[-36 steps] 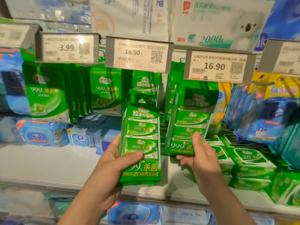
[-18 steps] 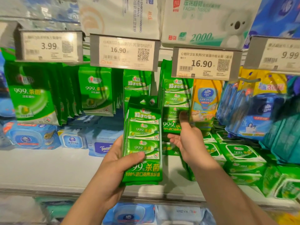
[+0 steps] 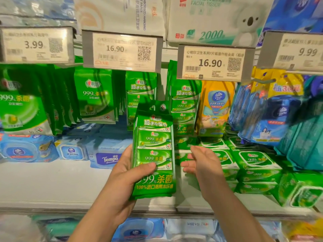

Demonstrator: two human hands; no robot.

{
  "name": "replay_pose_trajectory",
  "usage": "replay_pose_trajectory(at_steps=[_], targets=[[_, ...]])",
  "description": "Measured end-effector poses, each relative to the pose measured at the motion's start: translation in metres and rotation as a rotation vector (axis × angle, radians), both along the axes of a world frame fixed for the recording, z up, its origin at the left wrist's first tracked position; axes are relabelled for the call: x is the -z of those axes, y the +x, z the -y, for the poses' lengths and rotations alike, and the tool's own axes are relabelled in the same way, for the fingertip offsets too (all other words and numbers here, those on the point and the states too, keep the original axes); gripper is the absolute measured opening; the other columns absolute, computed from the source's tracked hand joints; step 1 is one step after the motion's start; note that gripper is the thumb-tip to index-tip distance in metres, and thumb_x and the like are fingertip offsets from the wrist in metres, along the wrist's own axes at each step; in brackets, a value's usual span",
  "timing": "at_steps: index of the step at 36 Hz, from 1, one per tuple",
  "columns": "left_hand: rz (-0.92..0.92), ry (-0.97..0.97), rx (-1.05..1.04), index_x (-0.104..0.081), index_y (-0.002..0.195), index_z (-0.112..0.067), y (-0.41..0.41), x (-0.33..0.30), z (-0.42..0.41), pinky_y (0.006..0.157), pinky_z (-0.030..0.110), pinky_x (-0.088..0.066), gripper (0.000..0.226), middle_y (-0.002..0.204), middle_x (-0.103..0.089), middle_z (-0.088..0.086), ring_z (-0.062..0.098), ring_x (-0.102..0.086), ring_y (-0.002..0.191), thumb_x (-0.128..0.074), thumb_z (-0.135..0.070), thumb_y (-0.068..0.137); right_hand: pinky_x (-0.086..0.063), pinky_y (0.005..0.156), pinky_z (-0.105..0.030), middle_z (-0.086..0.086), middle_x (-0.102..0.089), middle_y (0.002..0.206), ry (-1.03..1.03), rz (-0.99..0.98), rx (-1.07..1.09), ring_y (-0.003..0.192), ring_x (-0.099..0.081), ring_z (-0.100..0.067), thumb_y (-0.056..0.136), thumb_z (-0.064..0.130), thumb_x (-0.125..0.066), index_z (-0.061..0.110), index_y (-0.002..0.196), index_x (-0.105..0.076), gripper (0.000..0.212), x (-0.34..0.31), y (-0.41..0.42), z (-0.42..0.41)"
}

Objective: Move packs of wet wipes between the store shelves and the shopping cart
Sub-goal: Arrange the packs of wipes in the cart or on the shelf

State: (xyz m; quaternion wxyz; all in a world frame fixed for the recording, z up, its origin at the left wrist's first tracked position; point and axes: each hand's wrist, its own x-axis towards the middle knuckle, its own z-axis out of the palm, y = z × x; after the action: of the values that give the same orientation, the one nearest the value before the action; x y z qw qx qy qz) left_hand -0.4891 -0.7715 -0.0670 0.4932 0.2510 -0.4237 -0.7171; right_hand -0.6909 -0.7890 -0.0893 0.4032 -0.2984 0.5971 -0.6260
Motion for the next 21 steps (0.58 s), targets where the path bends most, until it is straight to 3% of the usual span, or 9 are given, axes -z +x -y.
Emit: replay_pose_trajectory(at_steps=[5,8,11,15,17,19,21], targets=[[-0.017,-0.003,0.009,-0.064,0.129,-0.019,-0.009,0.003,0.0,0.075,0.049,-0.063,0.065,0.121,-0.072,0.022,0.04,-0.073,0.099,-0.07,0.0,0.068,-0.057,0.069,-0.044,-0.009,-0.066,0.081,0.028,0.054,-0.193,0.064,-0.067,-0.023,0.1,0.035,-0.058,0.01,0.11,-0.066,0.028,0.003,0.009,-0.027],[-0.046,-0.005,0.035,-0.064,0.13,-0.019,-0.016,0.004,-0.001,0.073,0.047,-0.063,0.067,0.122,-0.071,0.022,0.04,-0.073,0.099,-0.073,0.001,0.067,-0.057,0.071,-0.049,-0.023,-0.073,0.104,0.01,0.097,-0.389,0.076,-0.069,-0.032,0.091,0.055,-0.056,0.009,0.116,-0.067,0.053,-0.001,0.015,-0.047],[-0.031,-0.023,0.052,-0.06,0.135,-0.021,-0.022,0.005,-0.002,0.072,0.046,-0.063,0.069,0.124,-0.07,0.02,0.041,-0.072,0.101,-0.073,-0.003,0.07,-0.056,0.071,-0.049,-0.016,-0.071,0.118,0.005,0.079,-0.524,0.075,-0.071,-0.036,0.079,0.07,-0.061,0.017,0.131,-0.057,0.074,-0.006,0.02,-0.066],[0.043,-0.091,0.099,-0.054,0.14,-0.023,-0.031,0.008,-0.002,0.058,0.043,-0.058,0.073,0.128,-0.067,0.024,0.042,-0.069,0.091,-0.079,-0.015,0.072,-0.047,0.053,-0.036,-0.008,-0.075,0.089,-0.112,0.028,-0.492,0.06,-0.064,-0.029,0.081,0.061,-0.061,0.02,0.118,-0.057,0.056,-0.01,0.029,-0.073],[0.103,-0.131,0.105,-0.053,0.14,-0.026,-0.036,0.01,-0.002,0.067,0.046,-0.058,0.069,0.127,-0.069,0.019,0.04,-0.07,0.098,-0.077,-0.018,0.076,-0.044,0.047,-0.032,-0.007,-0.068,0.077,-0.118,0.013,-0.38,0.055,-0.06,-0.027,0.073,0.065,-0.065,0.024,0.108,-0.062,0.053,-0.01,0.029,-0.073],[0.173,-0.15,0.104,-0.054,0.139,-0.03,-0.038,0.013,-0.002,0.091,0.049,-0.056,0.066,0.129,-0.07,0.009,0.032,-0.069,0.114,-0.075,-0.024,0.077,-0.044,0.045,-0.028,-0.007,-0.064,0.075,-0.143,-0.007,-0.289,0.053,-0.057,-0.023,0.07,0.062,-0.063,0.031,0.095,-0.067,0.04,-0.009,0.027,-0.076],[0.258,-0.205,0.149,-0.057,0.138,-0.034,-0.036,0.015,-0.003,0.102,0.046,-0.049,0.065,0.133,-0.069,0.003,0.026,-0.065,0.122,-0.075,-0.036,0.076,-0.047,0.046,-0.028,-0.005,-0.062,0.074,-0.174,-0.051,-0.225,0.052,-0.057,-0.021,0.071,0.062,-0.062,0.035,0.089,-0.068,0.032,-0.007,0.024,-0.079]])
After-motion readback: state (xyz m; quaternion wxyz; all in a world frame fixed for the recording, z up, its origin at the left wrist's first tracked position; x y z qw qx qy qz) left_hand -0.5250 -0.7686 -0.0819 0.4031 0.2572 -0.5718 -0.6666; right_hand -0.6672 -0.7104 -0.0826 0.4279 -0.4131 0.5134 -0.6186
